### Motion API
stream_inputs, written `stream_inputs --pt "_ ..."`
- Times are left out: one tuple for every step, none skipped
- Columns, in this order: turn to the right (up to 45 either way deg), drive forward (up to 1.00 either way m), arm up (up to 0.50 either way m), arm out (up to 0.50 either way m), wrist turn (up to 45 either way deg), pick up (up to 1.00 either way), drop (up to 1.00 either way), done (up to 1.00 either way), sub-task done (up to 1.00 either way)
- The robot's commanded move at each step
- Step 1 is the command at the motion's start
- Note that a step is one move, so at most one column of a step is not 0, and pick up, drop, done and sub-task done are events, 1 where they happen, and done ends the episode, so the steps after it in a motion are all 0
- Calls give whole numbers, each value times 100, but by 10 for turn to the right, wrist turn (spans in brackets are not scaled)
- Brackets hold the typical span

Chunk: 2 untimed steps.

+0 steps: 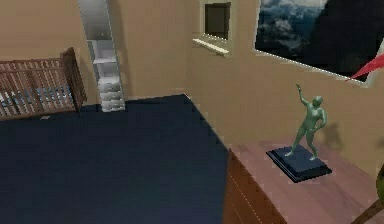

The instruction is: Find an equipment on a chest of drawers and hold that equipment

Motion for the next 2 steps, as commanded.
stream_inputs --pt "0 0 0 18 0 0 0 0 0" --pt "0 0 0 0 450 0 0 0 0"
